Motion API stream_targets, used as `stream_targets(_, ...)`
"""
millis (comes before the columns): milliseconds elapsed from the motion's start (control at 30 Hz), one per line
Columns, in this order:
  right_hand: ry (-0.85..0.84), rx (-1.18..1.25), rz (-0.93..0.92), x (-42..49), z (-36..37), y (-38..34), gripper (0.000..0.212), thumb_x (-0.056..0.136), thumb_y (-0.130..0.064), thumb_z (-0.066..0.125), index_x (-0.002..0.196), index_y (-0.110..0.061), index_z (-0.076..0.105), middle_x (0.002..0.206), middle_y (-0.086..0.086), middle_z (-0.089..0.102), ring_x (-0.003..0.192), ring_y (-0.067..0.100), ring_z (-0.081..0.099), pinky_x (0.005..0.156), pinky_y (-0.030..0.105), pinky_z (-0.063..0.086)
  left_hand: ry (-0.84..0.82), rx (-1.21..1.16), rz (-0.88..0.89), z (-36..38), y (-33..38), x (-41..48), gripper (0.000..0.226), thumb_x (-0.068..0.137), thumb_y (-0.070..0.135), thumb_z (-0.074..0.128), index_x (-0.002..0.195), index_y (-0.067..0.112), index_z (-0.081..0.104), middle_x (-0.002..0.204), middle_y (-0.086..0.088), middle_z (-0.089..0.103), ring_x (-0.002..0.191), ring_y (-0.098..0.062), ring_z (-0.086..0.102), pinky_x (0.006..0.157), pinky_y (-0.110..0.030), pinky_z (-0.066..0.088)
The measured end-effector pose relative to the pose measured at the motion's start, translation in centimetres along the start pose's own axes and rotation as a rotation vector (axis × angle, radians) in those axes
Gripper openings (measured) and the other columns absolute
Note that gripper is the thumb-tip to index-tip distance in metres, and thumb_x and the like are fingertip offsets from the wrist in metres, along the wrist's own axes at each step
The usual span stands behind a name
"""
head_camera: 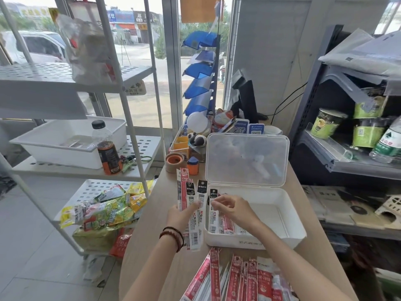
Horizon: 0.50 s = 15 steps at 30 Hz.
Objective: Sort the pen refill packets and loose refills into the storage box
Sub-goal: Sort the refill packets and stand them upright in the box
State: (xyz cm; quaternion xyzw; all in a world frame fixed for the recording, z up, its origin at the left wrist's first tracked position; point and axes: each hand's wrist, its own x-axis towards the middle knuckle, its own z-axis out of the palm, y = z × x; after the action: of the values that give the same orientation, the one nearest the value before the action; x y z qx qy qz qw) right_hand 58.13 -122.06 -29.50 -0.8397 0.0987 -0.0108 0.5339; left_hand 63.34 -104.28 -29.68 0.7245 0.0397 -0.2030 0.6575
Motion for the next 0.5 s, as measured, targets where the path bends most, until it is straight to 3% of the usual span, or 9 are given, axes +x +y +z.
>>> stream_targets(67, -0.015, 0.019, -0.024, -0.7, 0.3, 0.0, 0.032, 0.083, -0.046, 0.069, 0.105, -0.022, 0.07, 0.09, -0.005, 0.074, 0.074, 0.006, 0.071, 0.071, 0.021, 0.057, -0.021, 0.016, 0.004, 0.7, 0.2, -0.3, 0.031, 0.078, 0.035, 0.073, 0.098, 0.013, 0.064, 0.089, -0.004, 0.07, 0.078, -0.016, 0.066, 0.061, -0.026, 0.049)
stream_targets(200, 0.036, 0.05, -0.051, -1.8, 0.5, 0.3, 0.026, 0.082, -0.042, 0.072, 0.095, -0.019, 0.069, 0.082, -0.003, 0.073, 0.07, 0.006, 0.068, 0.063, 0.017, 0.052, -0.08, 0.034, 0.005, 2.2, 0.4, -0.6, 0.033, 0.078, 0.035, 0.073, 0.1, 0.012, 0.064, 0.09, -0.006, 0.071, 0.084, -0.02, 0.068, 0.073, -0.032, 0.053)
stream_targets(300, 0.065, 0.094, -0.027, -2.4, 0.5, 1.0, 0.024, 0.083, -0.037, 0.074, 0.092, -0.016, 0.068, 0.082, 0.001, 0.072, 0.069, 0.007, 0.067, 0.067, 0.022, 0.056, -0.111, 0.042, 0.029, 2.8, 0.6, -1.0, 0.022, 0.079, 0.034, 0.072, 0.091, 0.016, 0.065, 0.082, 0.0, 0.07, 0.075, -0.013, 0.067, 0.062, -0.025, 0.05)
stream_targets(500, 0.091, 0.193, 0.069, -2.7, 0.4, 2.2, 0.023, 0.088, -0.034, 0.069, 0.096, -0.013, 0.064, 0.088, 0.005, 0.073, 0.073, 0.014, 0.07, 0.077, 0.034, 0.058, -0.089, 0.04, 0.017, 2.7, -0.5, -0.9, 0.037, 0.073, 0.045, 0.072, 0.095, 0.016, 0.068, 0.084, -0.001, 0.072, 0.073, -0.012, 0.069, 0.06, -0.024, 0.051)
